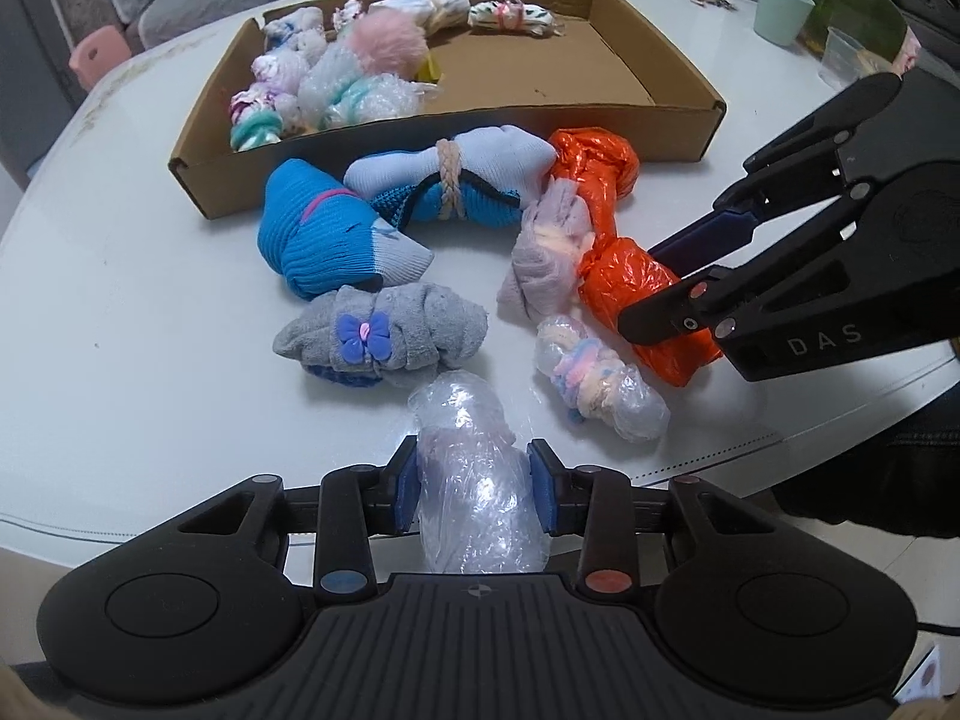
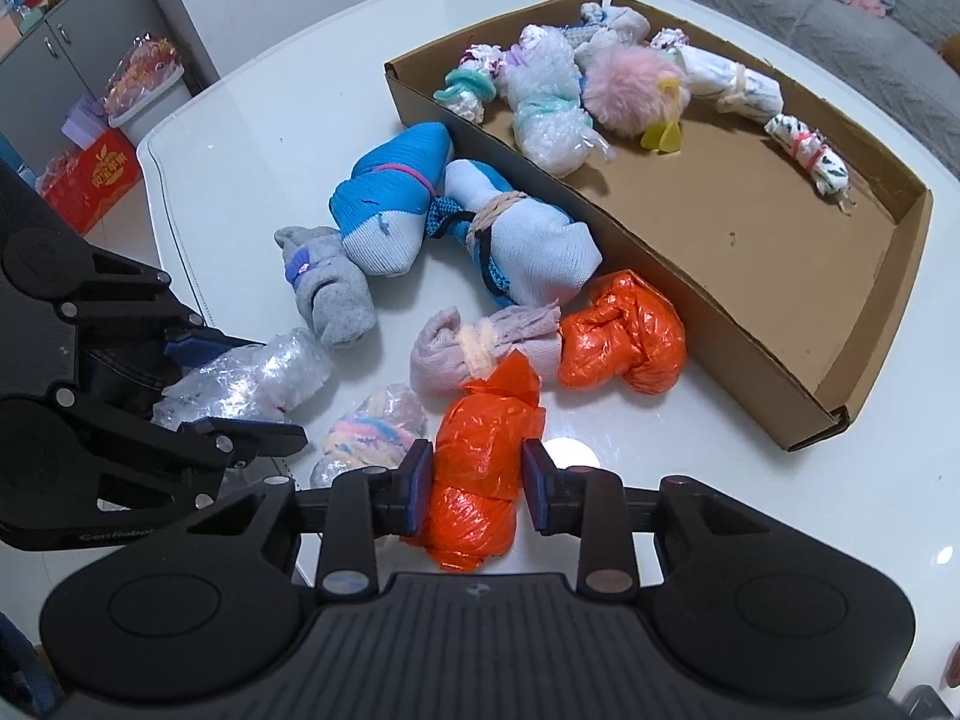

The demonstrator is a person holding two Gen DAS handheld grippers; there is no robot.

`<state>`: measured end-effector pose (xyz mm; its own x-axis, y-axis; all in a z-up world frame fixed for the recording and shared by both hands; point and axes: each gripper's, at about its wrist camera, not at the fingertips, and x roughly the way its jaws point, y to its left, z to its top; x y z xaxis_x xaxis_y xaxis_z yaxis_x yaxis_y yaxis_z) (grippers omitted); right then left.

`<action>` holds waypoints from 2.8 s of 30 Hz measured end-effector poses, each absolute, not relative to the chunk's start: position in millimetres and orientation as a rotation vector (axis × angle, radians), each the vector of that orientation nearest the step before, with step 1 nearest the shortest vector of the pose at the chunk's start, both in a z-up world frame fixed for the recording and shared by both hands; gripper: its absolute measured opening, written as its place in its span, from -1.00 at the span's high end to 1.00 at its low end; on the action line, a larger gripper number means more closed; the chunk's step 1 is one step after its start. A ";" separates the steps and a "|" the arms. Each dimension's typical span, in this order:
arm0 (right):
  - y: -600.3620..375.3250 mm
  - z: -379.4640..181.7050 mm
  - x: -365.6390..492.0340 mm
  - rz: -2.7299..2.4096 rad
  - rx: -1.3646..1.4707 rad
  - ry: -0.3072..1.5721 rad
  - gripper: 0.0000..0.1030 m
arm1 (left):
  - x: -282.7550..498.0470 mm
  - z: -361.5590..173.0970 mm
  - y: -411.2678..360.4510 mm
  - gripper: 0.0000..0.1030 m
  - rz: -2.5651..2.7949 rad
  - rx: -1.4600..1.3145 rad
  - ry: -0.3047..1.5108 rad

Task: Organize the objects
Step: 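Grasp the clear bubble-wrap bundle with left while right grasps orange plastic bundle, then carry both bundles into the tray and open both grippers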

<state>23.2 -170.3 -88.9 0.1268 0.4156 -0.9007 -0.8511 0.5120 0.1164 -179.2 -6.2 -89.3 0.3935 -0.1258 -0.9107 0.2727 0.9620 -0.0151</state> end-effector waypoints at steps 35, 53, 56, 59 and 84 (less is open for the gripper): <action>-202.1 -56.6 24.1 0.988 -0.470 1.036 0.45 | -191.1 -35.0 -14.6 0.16 -0.352 0.123 1.084; -212.3 -0.2 127.6 0.857 -0.334 0.790 0.45 | -2.3 13.8 -58.4 0.15 -0.478 0.377 0.864; -200.7 -14.2 157.4 0.852 -0.351 0.803 0.45 | 37.2 -5.3 -64.4 0.15 -0.527 0.387 0.879; -191.5 -32.8 179.0 0.854 -0.382 0.835 0.45 | 71.9 -31.5 -64.8 0.15 -0.550 0.361 0.936; -176.2 -83.5 219.5 0.852 -0.487 0.910 0.44 | 126.4 -98.4 -75.1 0.09 -0.592 0.380 0.977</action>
<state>219.5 -176.2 -83.5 0.3318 0.4288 -0.8403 -0.8102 0.5858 -0.0209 126.4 -75.1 -98.4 0.4223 -0.2945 -0.8573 0.6233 0.7810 0.0388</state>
